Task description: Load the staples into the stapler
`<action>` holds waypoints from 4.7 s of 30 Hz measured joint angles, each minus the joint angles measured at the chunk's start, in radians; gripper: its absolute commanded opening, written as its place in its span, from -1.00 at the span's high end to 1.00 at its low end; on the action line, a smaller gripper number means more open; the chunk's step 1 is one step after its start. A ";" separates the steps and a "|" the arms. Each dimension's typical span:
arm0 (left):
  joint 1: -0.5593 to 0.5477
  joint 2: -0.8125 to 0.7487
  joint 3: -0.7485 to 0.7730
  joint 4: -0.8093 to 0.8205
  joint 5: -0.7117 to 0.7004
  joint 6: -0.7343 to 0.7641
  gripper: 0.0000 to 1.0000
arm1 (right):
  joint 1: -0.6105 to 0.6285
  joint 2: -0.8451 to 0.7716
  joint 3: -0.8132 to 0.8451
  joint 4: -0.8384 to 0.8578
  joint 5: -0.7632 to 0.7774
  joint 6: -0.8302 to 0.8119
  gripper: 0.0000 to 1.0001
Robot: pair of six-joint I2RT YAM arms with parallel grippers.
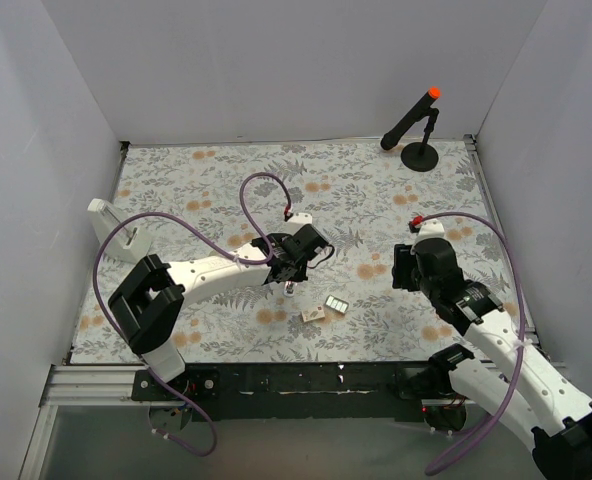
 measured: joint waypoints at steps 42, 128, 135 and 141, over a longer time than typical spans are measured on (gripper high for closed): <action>0.001 -0.002 -0.079 0.051 0.071 0.074 1.00 | 0.000 0.128 0.055 0.058 0.006 -0.012 -0.20; 0.016 -0.043 -0.102 0.093 0.093 0.030 1.00 | 0.000 0.144 0.073 0.057 -0.012 -0.010 -0.20; 0.018 -0.043 -0.102 0.092 0.092 0.030 1.00 | 0.000 0.145 0.073 0.057 -0.016 -0.010 -0.20; 0.018 -0.043 -0.102 0.092 0.093 0.031 1.00 | 0.000 0.150 0.073 0.057 -0.021 -0.010 -0.20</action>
